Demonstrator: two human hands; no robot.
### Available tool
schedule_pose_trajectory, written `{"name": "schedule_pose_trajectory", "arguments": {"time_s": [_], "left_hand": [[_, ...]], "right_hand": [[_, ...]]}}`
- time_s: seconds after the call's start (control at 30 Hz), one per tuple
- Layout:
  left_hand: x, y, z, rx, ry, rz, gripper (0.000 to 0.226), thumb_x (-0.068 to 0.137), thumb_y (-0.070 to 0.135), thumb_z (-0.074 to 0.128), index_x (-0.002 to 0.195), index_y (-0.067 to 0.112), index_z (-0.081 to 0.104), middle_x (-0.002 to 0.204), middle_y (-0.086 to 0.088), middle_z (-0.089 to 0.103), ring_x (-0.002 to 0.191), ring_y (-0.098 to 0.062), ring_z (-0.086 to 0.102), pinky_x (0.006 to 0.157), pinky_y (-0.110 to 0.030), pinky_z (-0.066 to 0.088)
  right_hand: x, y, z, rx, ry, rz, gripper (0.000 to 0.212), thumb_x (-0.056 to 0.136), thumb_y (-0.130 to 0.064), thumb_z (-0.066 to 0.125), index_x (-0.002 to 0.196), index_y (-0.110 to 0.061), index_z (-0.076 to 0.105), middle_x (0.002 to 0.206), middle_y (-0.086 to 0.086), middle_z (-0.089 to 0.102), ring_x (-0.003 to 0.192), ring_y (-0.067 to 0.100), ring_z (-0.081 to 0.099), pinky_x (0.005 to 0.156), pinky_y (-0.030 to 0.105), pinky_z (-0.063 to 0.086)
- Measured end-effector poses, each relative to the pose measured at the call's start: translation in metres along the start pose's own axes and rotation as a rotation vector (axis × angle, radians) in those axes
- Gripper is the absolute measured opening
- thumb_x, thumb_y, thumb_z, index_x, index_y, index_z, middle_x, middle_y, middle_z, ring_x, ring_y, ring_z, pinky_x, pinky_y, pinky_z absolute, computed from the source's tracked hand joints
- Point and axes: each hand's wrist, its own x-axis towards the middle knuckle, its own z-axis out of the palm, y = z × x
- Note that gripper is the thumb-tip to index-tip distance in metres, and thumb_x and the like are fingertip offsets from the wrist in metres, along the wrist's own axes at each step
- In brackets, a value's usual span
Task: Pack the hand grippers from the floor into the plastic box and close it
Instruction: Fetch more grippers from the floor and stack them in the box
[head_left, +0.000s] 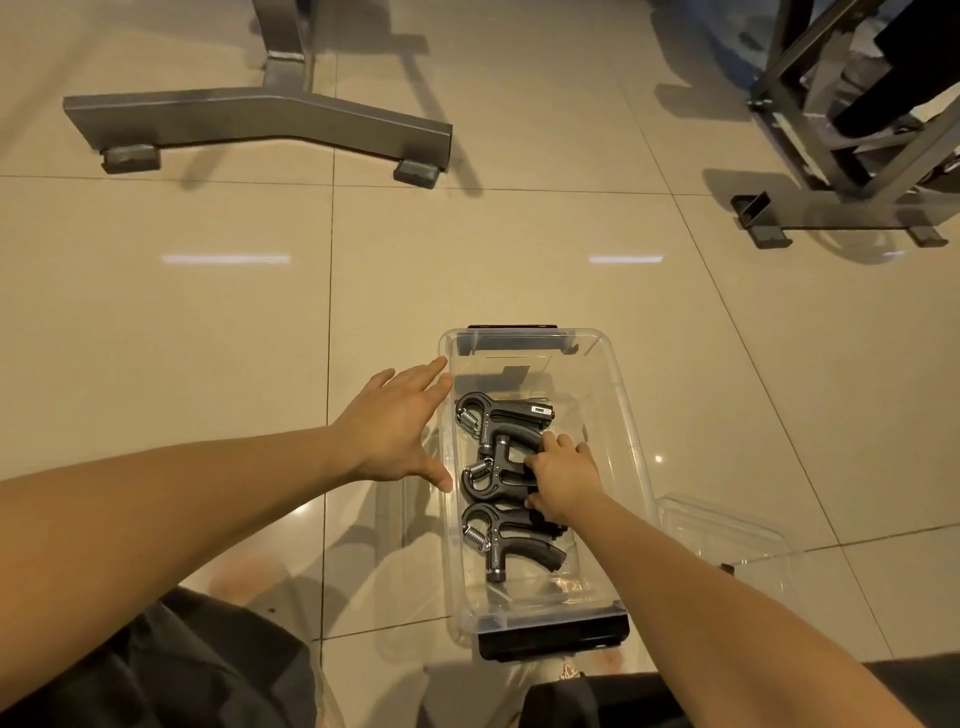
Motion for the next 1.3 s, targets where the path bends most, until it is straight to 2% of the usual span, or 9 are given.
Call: {"name": "schedule_pose_trajectory", "arguments": {"time_s": [0.2, 0.3, 0.4, 0.53, 0.67, 0.8, 0.93, 1.1, 1.3], "left_hand": [[0.000, -0.002, -0.002, 0.003, -0.013, -0.016, 0.136, 0.059, 0.079, 0.074, 0.161, 0.017, 0.008, 0.169, -0.003, -0.006, 0.155, -0.020, 0.003, 0.125, -0.045, 0.005], [-0.001, 0.001, -0.001, 0.015, -0.017, -0.017, 0.136, 0.059, 0.079, 0.074, 0.161, 0.017, 0.007, 0.169, -0.003, -0.005, 0.155, -0.020, 0.003, 0.124, -0.045, 0.005], [-0.002, 0.003, -0.002, 0.011, -0.043, -0.022, 0.135, 0.061, 0.079, 0.073, 0.161, 0.017, 0.007, 0.169, -0.004, -0.003, 0.155, -0.023, 0.005, 0.125, -0.045, 0.012], [-0.018, 0.000, -0.019, -0.051, -0.033, -0.015, 0.116, 0.073, 0.074, 0.070, 0.160, 0.019, 0.017, 0.169, -0.003, 0.009, 0.154, -0.022, 0.014, 0.123, -0.039, 0.020], [-0.060, -0.018, -0.061, -0.208, 0.109, -0.107, 0.095, 0.079, 0.062, 0.074, 0.156, 0.025, 0.032, 0.165, 0.005, 0.023, 0.151, -0.016, 0.023, 0.120, -0.032, 0.023], [-0.129, -0.056, -0.108, -0.258, 0.273, -0.252, 0.084, 0.078, 0.055, 0.078, 0.148, 0.024, 0.044, 0.155, 0.004, 0.043, 0.140, -0.017, 0.042, 0.111, -0.033, 0.037], [-0.223, -0.098, -0.156, -0.244, 0.322, -0.381, 0.066, 0.080, 0.047, 0.079, 0.137, 0.022, 0.057, 0.142, 0.003, 0.056, 0.128, -0.016, 0.053, 0.099, -0.033, 0.046], [-0.353, -0.152, -0.189, -0.234, 0.353, -0.520, 0.064, 0.079, 0.044, 0.081, 0.135, 0.023, 0.058, 0.137, 0.003, 0.058, 0.125, -0.017, 0.054, 0.099, -0.035, 0.047], [-0.472, -0.235, -0.158, -0.223, 0.376, -0.636, 0.065, 0.081, 0.045, 0.079, 0.137, 0.023, 0.056, 0.138, 0.004, 0.057, 0.122, -0.014, 0.054, 0.097, -0.033, 0.045]], "right_hand": [[0.002, -0.003, -0.002, 0.066, 0.018, 0.011, 0.053, 0.087, -0.052, 0.069, 0.131, -0.024, 0.061, 0.131, 0.005, 0.046, 0.123, 0.028, 0.043, 0.104, 0.045, 0.038], [-0.008, 0.001, -0.002, 0.183, 0.052, 0.017, 0.055, 0.086, -0.052, 0.070, 0.134, -0.026, 0.061, 0.129, 0.002, 0.048, 0.122, 0.026, 0.044, 0.104, 0.042, 0.040], [-0.021, 0.006, -0.014, 0.326, 0.114, 0.044, 0.062, 0.085, -0.053, 0.072, 0.138, -0.025, 0.060, 0.127, 0.001, 0.052, 0.120, 0.023, 0.047, 0.103, 0.038, 0.042], [-0.035, 0.007, -0.061, 0.555, 0.341, 0.104, 0.055, 0.085, -0.045, 0.076, 0.131, -0.018, 0.066, 0.120, 0.002, 0.058, 0.112, 0.023, 0.054, 0.093, 0.038, 0.049], [-0.046, -0.014, -0.135, 0.700, 0.543, 0.067, 0.049, 0.084, -0.047, 0.076, 0.125, -0.020, 0.069, 0.112, -0.003, 0.062, 0.097, 0.015, 0.062, 0.074, 0.032, 0.047], [-0.061, -0.068, -0.201, 0.723, 0.607, -0.083, 0.052, 0.083, -0.050, 0.076, 0.125, -0.020, 0.069, 0.109, -0.003, 0.061, 0.097, 0.016, 0.061, 0.078, 0.034, 0.049], [-0.086, -0.144, -0.252, 0.690, 0.648, -0.230, 0.051, 0.084, -0.050, 0.076, 0.125, -0.021, 0.068, 0.112, -0.005, 0.060, 0.092, 0.013, 0.057, 0.075, 0.030, 0.043], [-0.124, -0.263, -0.303, 0.644, 0.678, -0.456, 0.051, 0.082, -0.052, 0.077, 0.123, -0.021, 0.070, 0.112, -0.005, 0.060, 0.091, 0.010, 0.053, 0.077, 0.029, 0.045], [-0.144, -0.408, -0.332, 0.542, 0.627, -0.634, 0.053, 0.083, -0.052, 0.076, 0.126, -0.021, 0.068, 0.116, -0.003, 0.061, 0.098, 0.015, 0.060, 0.081, 0.032, 0.051]]}}
